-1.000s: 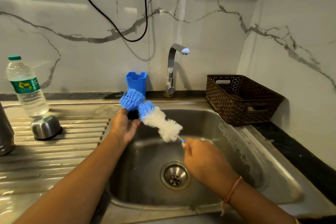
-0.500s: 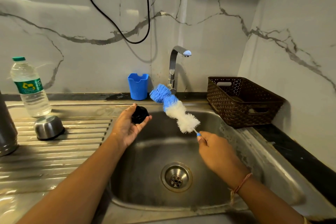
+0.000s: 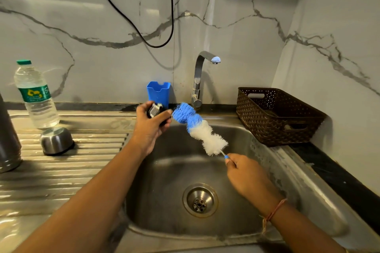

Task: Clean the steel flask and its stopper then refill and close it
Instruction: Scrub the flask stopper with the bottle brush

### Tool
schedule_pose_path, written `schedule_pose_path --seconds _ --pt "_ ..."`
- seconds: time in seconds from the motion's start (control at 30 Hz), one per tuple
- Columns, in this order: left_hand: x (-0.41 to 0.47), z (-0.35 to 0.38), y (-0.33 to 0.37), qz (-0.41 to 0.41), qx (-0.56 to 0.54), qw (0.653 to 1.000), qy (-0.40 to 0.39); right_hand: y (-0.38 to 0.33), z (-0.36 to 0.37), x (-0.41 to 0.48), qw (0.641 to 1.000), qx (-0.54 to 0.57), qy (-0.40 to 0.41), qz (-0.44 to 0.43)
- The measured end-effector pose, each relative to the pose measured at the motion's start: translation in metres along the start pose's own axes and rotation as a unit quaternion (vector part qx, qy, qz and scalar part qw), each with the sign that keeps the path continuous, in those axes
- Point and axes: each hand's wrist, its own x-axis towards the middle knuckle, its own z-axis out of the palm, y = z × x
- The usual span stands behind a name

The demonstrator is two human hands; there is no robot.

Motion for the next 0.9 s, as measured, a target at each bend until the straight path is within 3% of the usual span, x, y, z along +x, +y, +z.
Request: schedule_pose_path --seconds 0.17,0.23,0.27,0.3,0.33,0.37,0.5,0.53,0.6,0.67,0.7,0.77,0.8,0.83,0.9 --pt "-0.018 0.038 0.034 0.269 0.061 0.958 -0.073 0.012 -0.001 0.01 0.999 0.028 0.018 -0.003" --pt "-0.016 0.035 0.023 0.227 0.233 0.94 -0.103 0.014 -0.001 0.013 0.999 0.03 0.023 0.005" --pt "-0.015 0.029 0.012 0.164 0.38 0.901 -0.13 0.016 -0.001 0.014 0.999 0.026 0.023 0.012" --pt "-0.013 0.021 -0.003 0.112 0.515 0.837 -0.151 0.016 0.0 0.014 0.999 0.022 0.022 0.018" --pt "-0.014 0.013 -0.018 0.094 0.602 0.775 -0.164 0.017 0.001 0.014 0.999 0.019 0.02 0.02" --pt "-0.016 0.008 -0.031 0.115 0.636 0.745 -0.164 0.018 0.002 0.014 0.999 0.018 0.018 0.022" --pt "-0.023 0.008 -0.044 0.357 0.551 0.745 -0.116 0.017 0.002 0.015 0.999 0.016 0.019 0.027" --pt "-0.022 0.01 -0.044 0.365 0.552 0.741 -0.116 0.016 0.001 0.015 0.999 0.015 0.02 0.028" --pt "-0.017 0.008 -0.047 0.259 0.617 0.732 -0.129 0.016 0.0 0.016 0.999 0.014 0.019 0.028" --pt "-0.017 0.001 -0.057 0.141 0.696 0.686 -0.157 0.017 0.001 0.015 0.999 0.013 0.014 0.027" --pt "-0.017 -0.001 -0.057 0.157 0.683 0.697 -0.152 0.017 0.001 0.015 1.0 0.011 0.012 0.024" --pt "-0.016 0.0 -0.05 0.289 0.584 0.75 -0.111 0.018 0.002 0.016 1.0 0.013 0.009 0.026" --pt "-0.016 0.004 -0.046 0.337 0.549 0.76 -0.088 0.018 0.003 0.016 0.999 0.014 0.009 0.029" --pt "-0.016 0.007 -0.043 0.34 0.538 0.767 -0.085 0.018 0.003 0.016 0.999 0.015 0.009 0.031" --pt "-0.016 0.009 -0.039 0.194 0.577 0.781 -0.136 0.018 0.004 0.016 0.999 0.016 0.008 0.032"
